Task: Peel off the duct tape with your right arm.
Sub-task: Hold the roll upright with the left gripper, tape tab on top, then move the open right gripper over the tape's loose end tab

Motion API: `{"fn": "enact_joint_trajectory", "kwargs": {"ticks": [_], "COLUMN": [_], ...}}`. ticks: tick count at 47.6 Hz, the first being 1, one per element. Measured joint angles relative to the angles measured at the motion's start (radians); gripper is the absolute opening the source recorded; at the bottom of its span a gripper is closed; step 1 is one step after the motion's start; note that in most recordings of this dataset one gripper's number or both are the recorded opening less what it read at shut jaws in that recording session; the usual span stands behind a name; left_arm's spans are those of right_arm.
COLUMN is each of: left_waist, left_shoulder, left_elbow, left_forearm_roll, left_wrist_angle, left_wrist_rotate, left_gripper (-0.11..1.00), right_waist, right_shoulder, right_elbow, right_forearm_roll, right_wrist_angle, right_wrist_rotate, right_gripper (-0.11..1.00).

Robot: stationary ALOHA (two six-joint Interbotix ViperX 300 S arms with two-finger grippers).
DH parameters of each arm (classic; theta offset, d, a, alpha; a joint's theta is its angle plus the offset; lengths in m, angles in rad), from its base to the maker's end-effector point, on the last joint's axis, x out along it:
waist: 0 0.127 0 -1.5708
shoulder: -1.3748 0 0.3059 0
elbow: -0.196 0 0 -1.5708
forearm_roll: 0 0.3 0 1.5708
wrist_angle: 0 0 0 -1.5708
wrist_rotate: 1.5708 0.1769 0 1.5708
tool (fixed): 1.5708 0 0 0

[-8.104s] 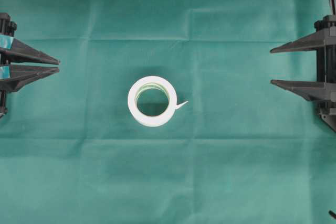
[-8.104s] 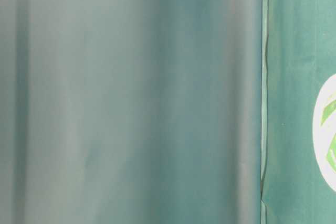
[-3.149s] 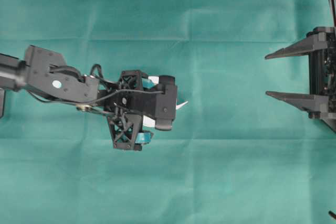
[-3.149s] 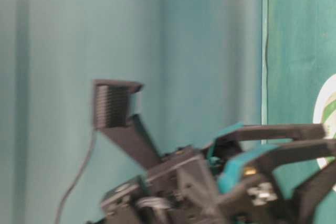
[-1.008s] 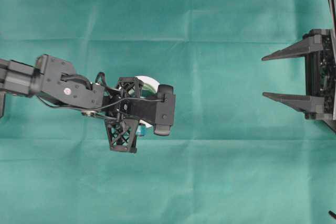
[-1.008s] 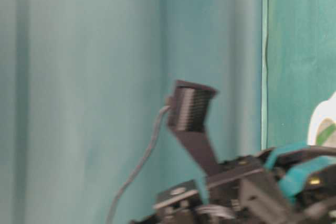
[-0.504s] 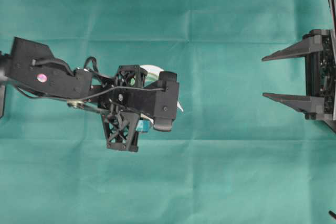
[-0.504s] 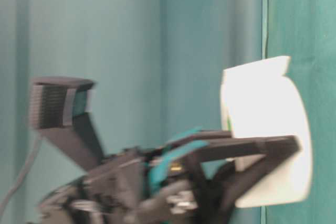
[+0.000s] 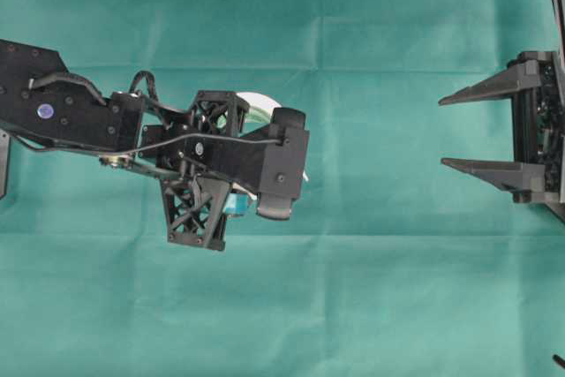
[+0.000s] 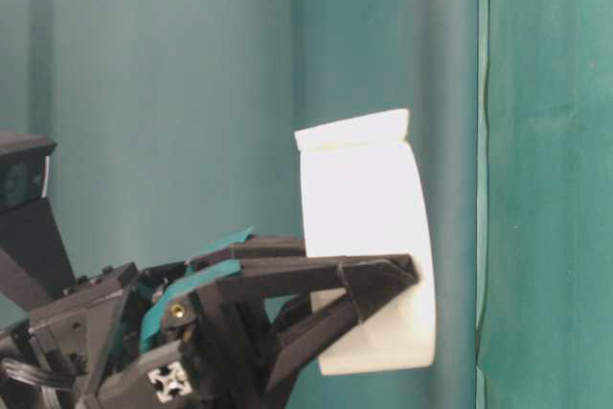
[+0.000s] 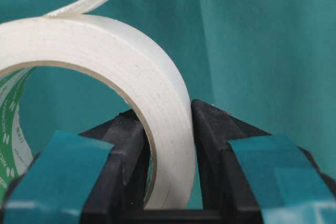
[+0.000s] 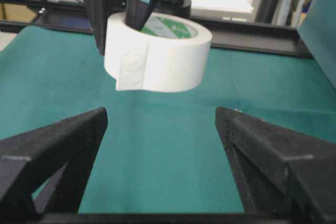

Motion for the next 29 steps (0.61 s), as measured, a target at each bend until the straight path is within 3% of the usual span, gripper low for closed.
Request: {"fn": "enact_joint_trajectory", "kwargs": {"ticks": [9,29], "left_waist": [0.008,0.008], "left_shoulder": [0.0,0.0], "left_elbow": [0.002,0.0], "left_forearm_roll": [0.0,0.0], "left_wrist_angle": [0.002,0.002], "left_wrist_rotate": [-0.002,0.0], "left_gripper": [0.21,0.21], "right_waist": [0.005,0.006], "right_shoulder": [0.066,0.374], "right_elbow": [-0.025,-0.167], "right_forearm_roll": [0.0,0.002], "right_wrist_angle": [0.0,-0.075], "right_wrist_rotate": [0.008,0.008], "right_gripper": [0.68,0.68]}}
